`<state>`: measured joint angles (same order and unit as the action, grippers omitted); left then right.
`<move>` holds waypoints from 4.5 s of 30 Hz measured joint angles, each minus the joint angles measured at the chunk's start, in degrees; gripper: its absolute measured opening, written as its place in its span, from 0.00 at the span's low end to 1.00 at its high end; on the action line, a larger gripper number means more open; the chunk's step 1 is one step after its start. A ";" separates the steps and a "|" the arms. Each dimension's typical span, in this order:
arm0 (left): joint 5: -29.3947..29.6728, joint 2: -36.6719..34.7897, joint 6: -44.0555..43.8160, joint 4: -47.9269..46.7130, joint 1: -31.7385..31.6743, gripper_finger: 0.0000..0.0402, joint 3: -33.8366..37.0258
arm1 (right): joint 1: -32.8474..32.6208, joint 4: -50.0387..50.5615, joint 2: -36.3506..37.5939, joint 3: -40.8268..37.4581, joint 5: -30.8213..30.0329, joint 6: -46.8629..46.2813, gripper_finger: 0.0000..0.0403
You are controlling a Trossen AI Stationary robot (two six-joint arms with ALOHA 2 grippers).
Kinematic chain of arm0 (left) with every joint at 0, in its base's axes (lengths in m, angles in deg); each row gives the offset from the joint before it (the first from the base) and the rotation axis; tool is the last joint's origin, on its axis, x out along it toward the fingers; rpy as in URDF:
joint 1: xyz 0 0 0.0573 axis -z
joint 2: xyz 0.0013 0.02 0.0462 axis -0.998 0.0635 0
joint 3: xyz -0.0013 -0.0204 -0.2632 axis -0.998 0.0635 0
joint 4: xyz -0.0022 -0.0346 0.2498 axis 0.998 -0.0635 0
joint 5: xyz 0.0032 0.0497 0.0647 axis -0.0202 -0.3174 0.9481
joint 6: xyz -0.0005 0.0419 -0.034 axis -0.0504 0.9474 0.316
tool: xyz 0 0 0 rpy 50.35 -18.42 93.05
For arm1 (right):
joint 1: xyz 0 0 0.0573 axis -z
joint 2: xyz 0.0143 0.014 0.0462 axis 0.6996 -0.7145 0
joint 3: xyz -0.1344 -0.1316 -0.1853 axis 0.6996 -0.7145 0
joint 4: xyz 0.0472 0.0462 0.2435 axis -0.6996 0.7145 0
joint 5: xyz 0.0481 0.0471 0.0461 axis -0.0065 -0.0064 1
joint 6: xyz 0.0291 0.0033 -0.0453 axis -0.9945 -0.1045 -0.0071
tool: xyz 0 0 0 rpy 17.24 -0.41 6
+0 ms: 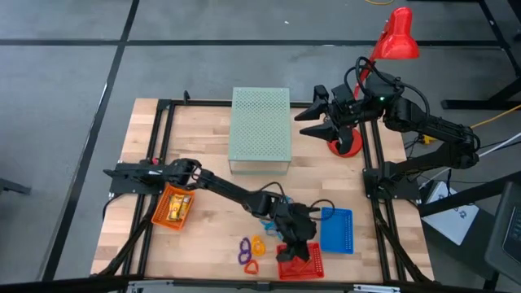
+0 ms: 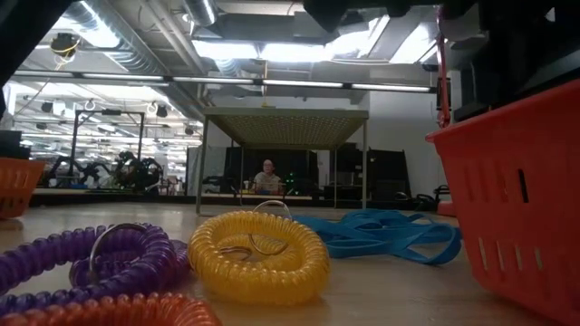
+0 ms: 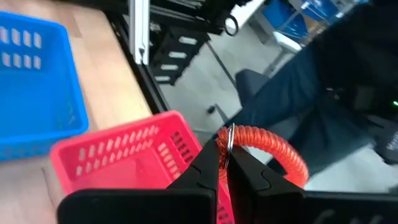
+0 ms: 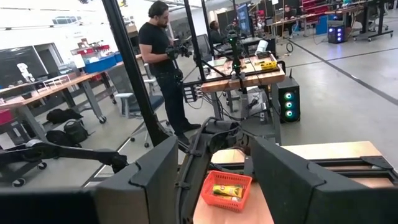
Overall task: Pick & Place Office Desk Supplies
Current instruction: Put the red coil keychain into the red bin, then put the violet coil keychain into the red bin
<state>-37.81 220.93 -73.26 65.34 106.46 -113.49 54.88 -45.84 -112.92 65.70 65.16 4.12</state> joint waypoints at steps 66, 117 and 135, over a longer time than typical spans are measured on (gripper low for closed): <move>56.66 -48.11 -9.18 -42.26 10.91 0.28 47.60 | -27.88 42.48 -2.98 0.00 -68.44 -42.69 0.51; 31.91 -19.85 18.40 -33.74 7.11 0.28 30.29 | -44.13 53.08 -13.84 0.00 -64.89 -61.51 0.51; 29.49 -16.97 23.57 -36.84 5.44 0.28 26.99 | -44.13 51.70 -13.84 0.00 -64.91 -60.89 0.51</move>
<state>-8.32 203.96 -49.69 28.49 111.90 -86.50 10.75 5.86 -126.75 65.70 0.24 -56.77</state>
